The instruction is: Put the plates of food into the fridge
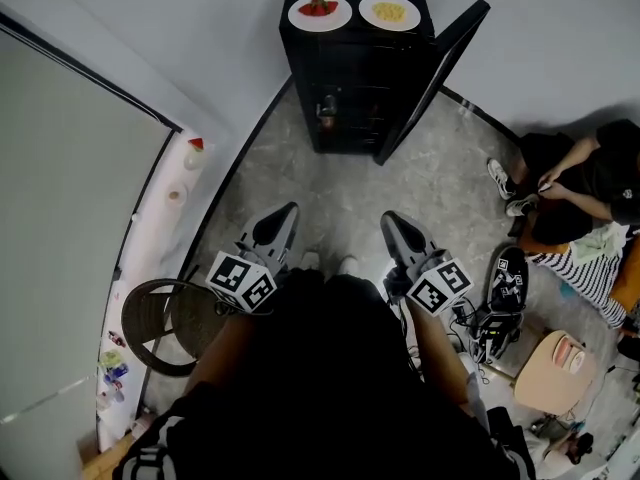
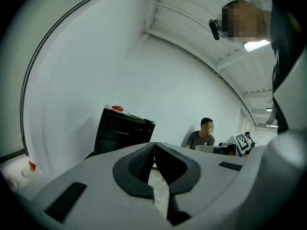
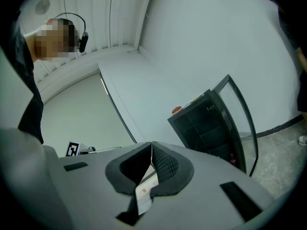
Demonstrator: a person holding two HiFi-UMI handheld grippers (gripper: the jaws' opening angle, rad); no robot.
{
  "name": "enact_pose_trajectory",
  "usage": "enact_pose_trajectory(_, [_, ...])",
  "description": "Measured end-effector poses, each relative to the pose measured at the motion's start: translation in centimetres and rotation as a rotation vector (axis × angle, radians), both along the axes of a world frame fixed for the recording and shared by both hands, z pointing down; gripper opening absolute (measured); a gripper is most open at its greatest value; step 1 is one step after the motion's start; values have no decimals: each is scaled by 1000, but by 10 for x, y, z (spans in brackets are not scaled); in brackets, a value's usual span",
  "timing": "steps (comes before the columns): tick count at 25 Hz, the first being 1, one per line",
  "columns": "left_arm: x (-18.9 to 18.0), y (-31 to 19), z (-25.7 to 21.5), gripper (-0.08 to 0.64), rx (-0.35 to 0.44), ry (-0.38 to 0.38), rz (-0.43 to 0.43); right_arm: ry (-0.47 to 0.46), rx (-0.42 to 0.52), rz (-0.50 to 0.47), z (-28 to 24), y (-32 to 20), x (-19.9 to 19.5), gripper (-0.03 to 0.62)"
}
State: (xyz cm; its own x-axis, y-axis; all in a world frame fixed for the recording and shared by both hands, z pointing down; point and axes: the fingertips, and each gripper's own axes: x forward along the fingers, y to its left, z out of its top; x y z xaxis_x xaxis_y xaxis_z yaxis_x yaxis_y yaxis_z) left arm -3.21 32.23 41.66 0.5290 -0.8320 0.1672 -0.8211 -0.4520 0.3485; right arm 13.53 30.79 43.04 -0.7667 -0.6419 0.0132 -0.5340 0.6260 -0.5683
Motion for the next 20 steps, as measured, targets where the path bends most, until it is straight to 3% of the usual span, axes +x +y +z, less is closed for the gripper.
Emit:
enact_pose_trajectory(8, [1,0,0,20,-18,-9,-44,-27,-25,6,5,-12,24,25])
enact_pose_trajectory(20, [-9,-55,9,20,-3,36,-21,-18,-36,23,8,-55,6,25])
